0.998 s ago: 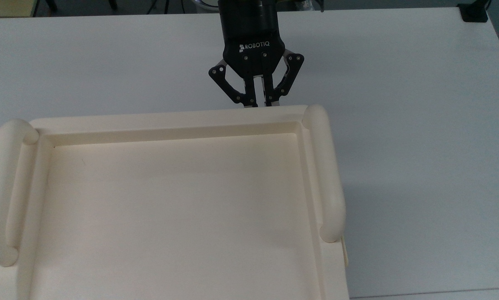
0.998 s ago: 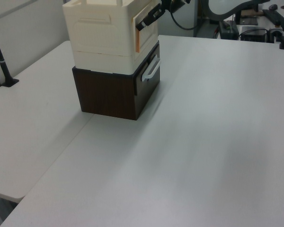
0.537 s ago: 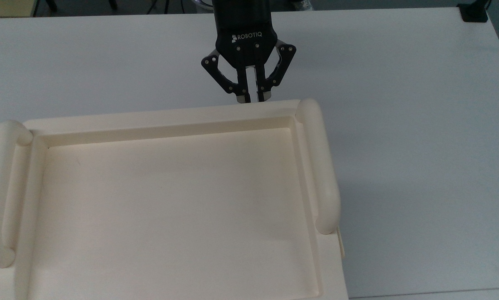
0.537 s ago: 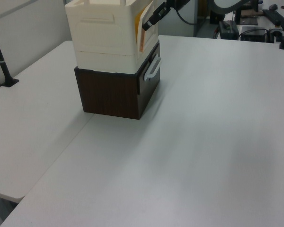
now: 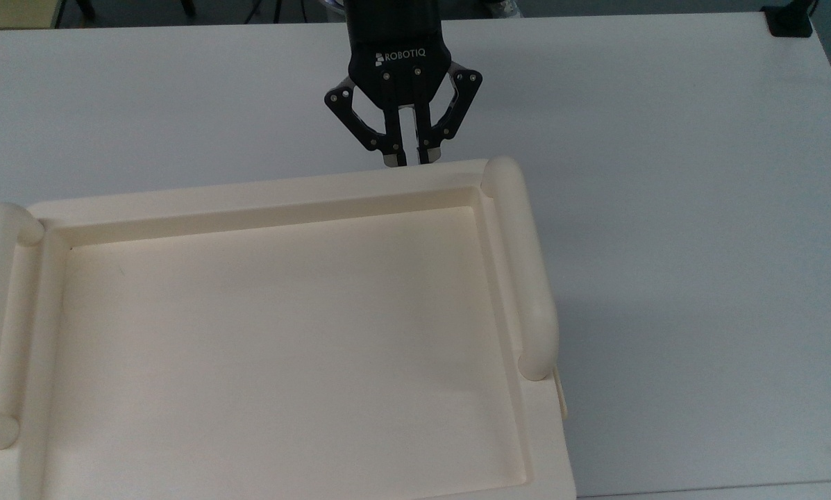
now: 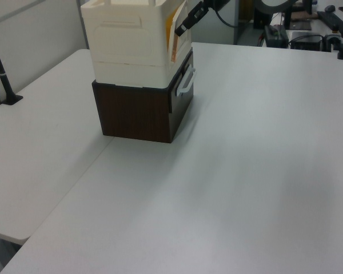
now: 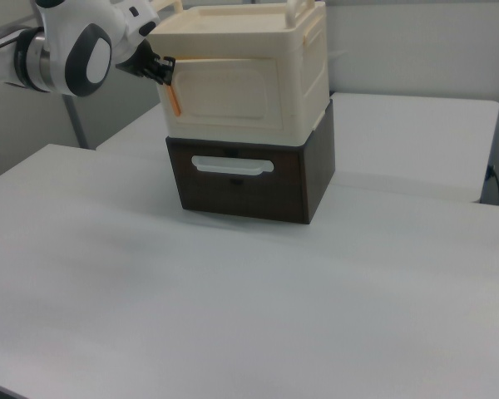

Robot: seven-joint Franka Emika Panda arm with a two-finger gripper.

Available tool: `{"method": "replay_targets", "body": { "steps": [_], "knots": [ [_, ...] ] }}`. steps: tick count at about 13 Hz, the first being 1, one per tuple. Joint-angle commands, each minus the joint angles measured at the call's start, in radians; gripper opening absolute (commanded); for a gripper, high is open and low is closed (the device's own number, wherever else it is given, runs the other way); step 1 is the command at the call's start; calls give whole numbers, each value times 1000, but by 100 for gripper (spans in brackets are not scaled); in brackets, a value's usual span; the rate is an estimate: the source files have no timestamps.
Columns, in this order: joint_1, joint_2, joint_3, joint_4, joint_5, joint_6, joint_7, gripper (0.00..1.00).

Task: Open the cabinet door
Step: 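Pull the door outward by the tab, swinging it open on its hinge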

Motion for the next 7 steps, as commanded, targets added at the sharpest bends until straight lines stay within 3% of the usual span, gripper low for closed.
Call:
{"method": "replay_targets", "body": {
  "steps": [1, 7],
  "knots": [
    [-44, -23, -18, -43, -5, -94, -53, 14],
    [-50, -43, -23, -40, -5, -180, -87, 14]
  ]
}}
